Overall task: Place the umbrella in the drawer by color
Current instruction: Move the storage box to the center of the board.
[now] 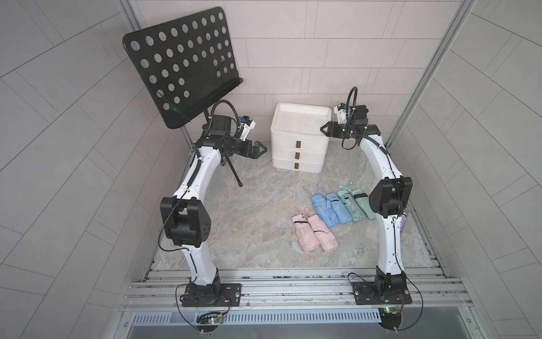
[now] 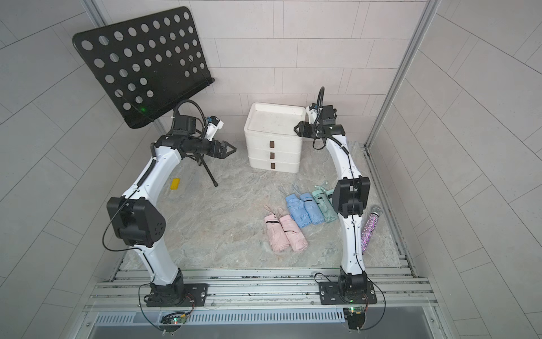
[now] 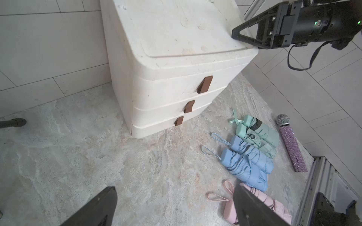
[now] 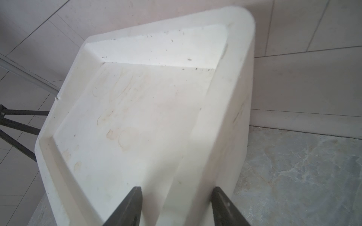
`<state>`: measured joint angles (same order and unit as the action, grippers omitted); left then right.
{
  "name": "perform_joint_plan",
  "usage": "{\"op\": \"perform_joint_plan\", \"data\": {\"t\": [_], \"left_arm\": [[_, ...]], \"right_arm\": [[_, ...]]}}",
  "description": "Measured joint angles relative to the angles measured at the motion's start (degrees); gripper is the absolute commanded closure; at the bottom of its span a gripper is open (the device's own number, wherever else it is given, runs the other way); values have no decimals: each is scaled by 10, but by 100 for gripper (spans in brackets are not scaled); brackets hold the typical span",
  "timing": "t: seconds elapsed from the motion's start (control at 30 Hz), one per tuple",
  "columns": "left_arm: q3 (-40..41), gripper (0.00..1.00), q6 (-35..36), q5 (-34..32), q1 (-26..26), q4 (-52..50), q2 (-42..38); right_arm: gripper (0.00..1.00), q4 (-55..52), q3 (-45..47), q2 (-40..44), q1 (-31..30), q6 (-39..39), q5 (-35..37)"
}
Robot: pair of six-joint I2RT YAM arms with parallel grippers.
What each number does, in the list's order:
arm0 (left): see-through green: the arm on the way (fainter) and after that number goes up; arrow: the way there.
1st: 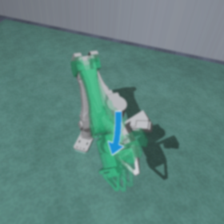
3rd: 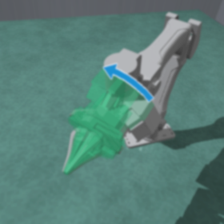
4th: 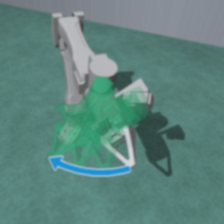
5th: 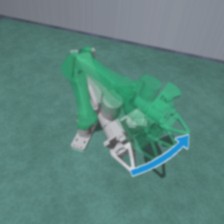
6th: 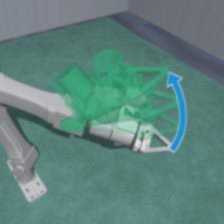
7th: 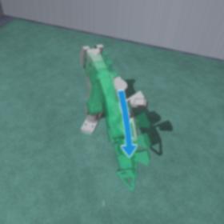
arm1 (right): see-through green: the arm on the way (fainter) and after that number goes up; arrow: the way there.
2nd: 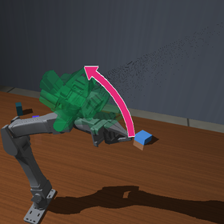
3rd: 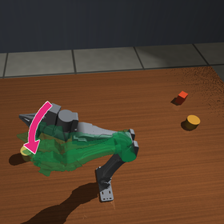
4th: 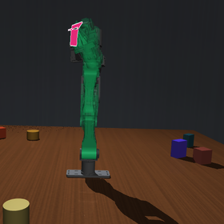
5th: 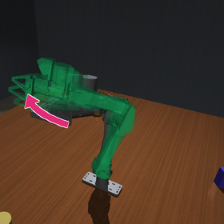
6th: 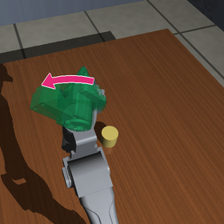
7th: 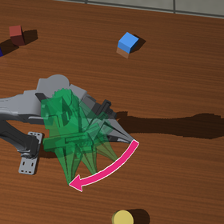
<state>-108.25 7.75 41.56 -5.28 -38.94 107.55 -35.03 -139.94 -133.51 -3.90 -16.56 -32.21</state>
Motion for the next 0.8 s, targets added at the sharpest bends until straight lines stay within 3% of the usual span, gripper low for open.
{"op": "perform_joint_plan", "data": {"t": [0.37,0.8], "left_arm": [[-231,0,-5,-27,-4,-24,155],[-290,0,-17,-56,-20,-24,216]], "right_arm": [[41,-9,-4,0,-21,33,-4],[41,-21,-7,0,-42,71,-16]]}}
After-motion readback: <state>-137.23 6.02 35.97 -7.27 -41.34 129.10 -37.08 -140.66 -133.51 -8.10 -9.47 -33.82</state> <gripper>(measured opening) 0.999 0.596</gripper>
